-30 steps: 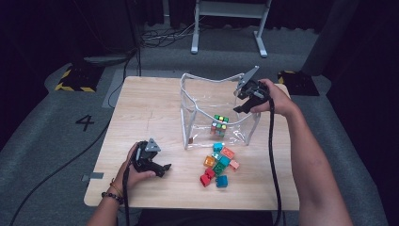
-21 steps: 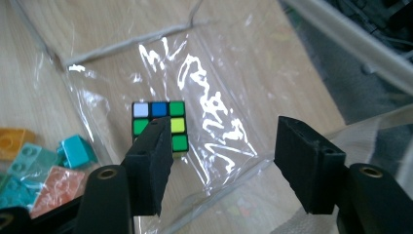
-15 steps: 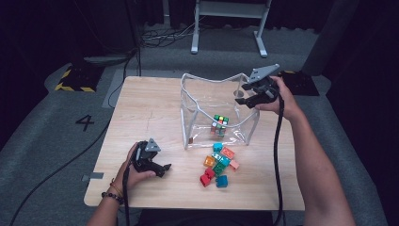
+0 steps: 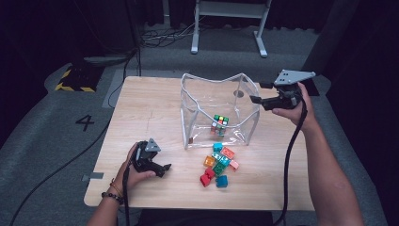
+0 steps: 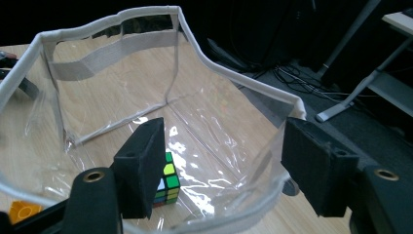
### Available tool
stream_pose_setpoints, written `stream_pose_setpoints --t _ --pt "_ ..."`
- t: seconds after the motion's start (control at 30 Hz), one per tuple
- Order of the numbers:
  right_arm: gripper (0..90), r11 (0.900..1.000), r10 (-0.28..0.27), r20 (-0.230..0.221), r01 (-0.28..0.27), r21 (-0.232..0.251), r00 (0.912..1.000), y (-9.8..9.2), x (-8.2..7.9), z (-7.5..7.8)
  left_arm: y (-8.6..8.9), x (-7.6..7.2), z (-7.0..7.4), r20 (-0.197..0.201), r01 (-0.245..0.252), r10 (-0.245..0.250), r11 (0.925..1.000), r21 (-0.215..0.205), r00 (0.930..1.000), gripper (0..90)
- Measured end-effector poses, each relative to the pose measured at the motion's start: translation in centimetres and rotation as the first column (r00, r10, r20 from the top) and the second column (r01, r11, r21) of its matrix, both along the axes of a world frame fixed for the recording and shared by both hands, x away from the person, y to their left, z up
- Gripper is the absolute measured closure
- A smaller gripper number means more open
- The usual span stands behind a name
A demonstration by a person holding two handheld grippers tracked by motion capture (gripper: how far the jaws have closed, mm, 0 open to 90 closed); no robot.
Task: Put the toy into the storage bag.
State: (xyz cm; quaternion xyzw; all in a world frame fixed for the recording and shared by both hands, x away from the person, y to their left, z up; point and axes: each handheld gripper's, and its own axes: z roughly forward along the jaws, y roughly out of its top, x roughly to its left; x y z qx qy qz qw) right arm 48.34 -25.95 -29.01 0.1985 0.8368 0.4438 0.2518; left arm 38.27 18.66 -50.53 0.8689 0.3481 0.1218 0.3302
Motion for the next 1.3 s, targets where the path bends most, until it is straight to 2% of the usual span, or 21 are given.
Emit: stream_pose_setpoints --t 0.23,0.43,0.6,1.0,1.13,1.3 --pt "33.2 0.999 -0.004 0.017 0.003 0.045 0.9998 -1.9 -1.7 -0.2 0.0 0.0 0.0 -0.003 0.001 -0.001 1.0000 0.003 1.0000 0.1" --pt "32.7 0.999 -0.016 0.043 0.014 0.053 0.9990 -3.0 -3.2 -0.9 0.0 0.0 0.0 -0.004 0.002 -0.002 1.0000 0.003 1.0000 0.1" --pt "32.9 0.997 -0.034 0.040 0.031 0.064 0.9987 -3.8 -4.3 -1.8 0.0 0.0 0.0 -0.003 0.001 -0.001 1.0000 0.003 1.0000 0.1" --pt "33.0 0.994 -0.029 -0.032 0.032 0.108 0.9991 -5.0 -7.1 -7.5 0.0 0.0 0.0 -0.007 0.000 0.000 1.0000 0.002 1.0000 0.2" --pt "33.2 0.994 -0.026 -0.073 0.033 0.103 0.9970 -4.9 -7.9 -9.8 0.0 0.0 0.0 -0.006 -0.001 0.001 1.0000 0.000 1.0000 0.1" --pt "33.0 0.998 -0.002 -0.121 0.010 0.065 0.9926 -4.0 -8.5 -12.6 0.0 0.0 0.0 -0.006 0.001 -0.001 1.0000 0.003 1.0000 0.2"
